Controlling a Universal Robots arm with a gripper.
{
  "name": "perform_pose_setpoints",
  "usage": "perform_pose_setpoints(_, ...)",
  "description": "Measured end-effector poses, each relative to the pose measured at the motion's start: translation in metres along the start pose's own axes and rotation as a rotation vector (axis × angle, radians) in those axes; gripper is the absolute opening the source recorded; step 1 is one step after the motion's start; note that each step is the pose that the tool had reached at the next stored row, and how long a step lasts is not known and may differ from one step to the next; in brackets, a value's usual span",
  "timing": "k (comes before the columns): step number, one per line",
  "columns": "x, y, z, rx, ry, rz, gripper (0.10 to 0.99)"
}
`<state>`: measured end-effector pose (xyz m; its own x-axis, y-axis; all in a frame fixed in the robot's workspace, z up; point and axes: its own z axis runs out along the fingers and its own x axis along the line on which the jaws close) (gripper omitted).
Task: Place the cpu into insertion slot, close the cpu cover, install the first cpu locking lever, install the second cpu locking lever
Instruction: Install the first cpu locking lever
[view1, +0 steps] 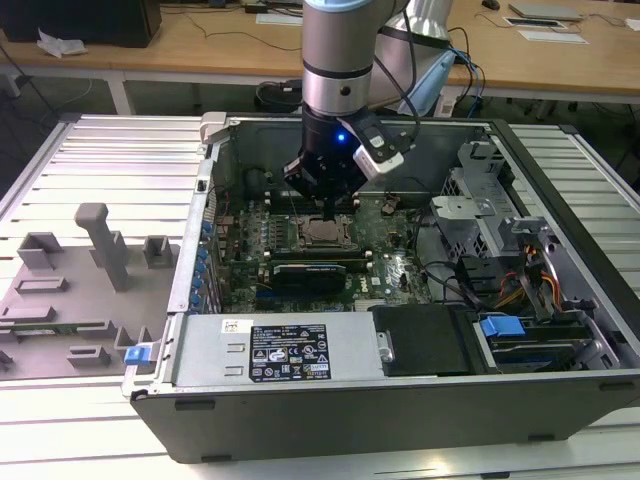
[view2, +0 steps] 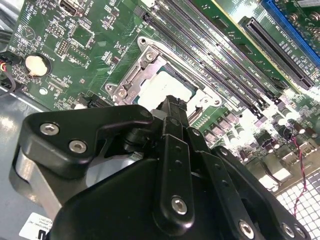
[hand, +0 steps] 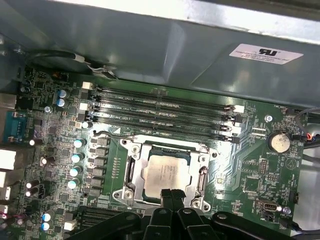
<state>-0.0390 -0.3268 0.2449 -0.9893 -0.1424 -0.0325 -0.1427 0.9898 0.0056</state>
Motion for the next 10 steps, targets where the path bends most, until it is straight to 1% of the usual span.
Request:
perform_pose_setpoints(2,0.0003,0.0000,-0.0001,0.000,0.0001,0.000,0.106)
perform_pose_setpoints(3,0.0023,0.0003,-0.0002,0.000,0.0001,0.000,0.106)
perform_pose_setpoints(5,0.0151,0.0022,-0.0005,0.000,-0.0001,0.000,0.106)
perform_pose_setpoints(10,0.0307,0.0044,-0.0010,0.000,-0.0002,0.000,0.106)
